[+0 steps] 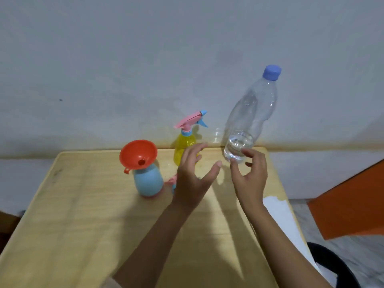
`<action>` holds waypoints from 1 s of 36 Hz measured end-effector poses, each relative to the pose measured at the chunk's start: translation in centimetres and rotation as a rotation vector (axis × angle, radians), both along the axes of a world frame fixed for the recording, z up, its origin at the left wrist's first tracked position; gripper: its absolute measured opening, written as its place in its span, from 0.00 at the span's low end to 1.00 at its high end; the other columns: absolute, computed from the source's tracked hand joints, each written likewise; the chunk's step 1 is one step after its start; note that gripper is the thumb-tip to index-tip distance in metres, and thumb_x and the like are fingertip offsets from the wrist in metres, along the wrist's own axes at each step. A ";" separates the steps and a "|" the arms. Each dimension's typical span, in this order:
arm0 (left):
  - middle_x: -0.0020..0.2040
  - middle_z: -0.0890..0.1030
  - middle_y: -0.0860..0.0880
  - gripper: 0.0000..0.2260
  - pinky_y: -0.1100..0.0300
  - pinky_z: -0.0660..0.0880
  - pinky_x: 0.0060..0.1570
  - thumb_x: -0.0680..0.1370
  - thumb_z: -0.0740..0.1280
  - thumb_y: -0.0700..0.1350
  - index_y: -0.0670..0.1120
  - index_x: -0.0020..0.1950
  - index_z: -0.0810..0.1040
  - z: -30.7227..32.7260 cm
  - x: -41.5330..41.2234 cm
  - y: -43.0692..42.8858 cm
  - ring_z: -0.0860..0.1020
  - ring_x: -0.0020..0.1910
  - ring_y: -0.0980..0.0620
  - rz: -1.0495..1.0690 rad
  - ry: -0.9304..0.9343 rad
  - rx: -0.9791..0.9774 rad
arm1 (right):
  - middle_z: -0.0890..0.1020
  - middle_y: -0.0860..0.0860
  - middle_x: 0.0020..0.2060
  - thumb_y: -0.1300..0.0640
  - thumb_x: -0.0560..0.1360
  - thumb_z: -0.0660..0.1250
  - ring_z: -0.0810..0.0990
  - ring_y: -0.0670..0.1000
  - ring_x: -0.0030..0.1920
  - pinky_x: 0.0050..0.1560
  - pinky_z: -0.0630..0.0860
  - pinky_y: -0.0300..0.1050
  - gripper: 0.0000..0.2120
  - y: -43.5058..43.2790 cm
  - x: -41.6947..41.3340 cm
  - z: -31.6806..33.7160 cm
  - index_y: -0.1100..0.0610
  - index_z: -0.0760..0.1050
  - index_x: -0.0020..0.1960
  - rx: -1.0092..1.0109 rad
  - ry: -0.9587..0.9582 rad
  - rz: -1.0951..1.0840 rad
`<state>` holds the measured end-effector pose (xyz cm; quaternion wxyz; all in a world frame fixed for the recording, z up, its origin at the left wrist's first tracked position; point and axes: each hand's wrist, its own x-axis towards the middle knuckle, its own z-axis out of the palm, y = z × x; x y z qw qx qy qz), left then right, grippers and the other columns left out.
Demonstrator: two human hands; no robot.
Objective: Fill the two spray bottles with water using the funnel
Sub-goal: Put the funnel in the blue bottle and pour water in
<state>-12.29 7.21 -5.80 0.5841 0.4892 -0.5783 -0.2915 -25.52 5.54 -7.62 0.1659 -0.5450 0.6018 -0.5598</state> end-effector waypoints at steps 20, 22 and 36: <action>0.64 0.69 0.50 0.28 0.79 0.65 0.50 0.74 0.71 0.47 0.50 0.72 0.65 6.4 -9.2 -12.5 0.70 0.58 0.59 -0.139 -0.085 0.144 | 0.76 0.48 0.58 0.35 0.52 0.67 0.75 0.47 0.56 0.49 0.69 0.35 0.45 -10.2 -5.8 2.9 0.53 0.67 0.65 0.322 -0.126 0.134; 0.63 0.68 0.52 0.28 0.76 0.67 0.52 0.74 0.71 0.47 0.50 0.72 0.65 6.4 -8.7 -11.4 0.71 0.56 0.62 -0.155 -0.082 0.138 | 0.76 0.48 0.58 0.35 0.52 0.67 0.76 0.48 0.56 0.50 0.69 0.36 0.45 -9.4 -5.4 2.8 0.53 0.67 0.65 0.313 -0.124 0.128; 0.57 0.71 0.58 0.28 0.49 0.74 0.61 0.69 0.75 0.51 0.55 0.66 0.70 7.0 -3.3 -0.6 0.73 0.61 0.56 -0.238 0.004 0.126 | 0.77 0.41 0.52 0.35 0.54 0.71 0.76 0.47 0.53 0.53 0.76 0.47 0.37 3.1 -0.4 3.7 0.46 0.69 0.59 0.299 -0.084 -0.014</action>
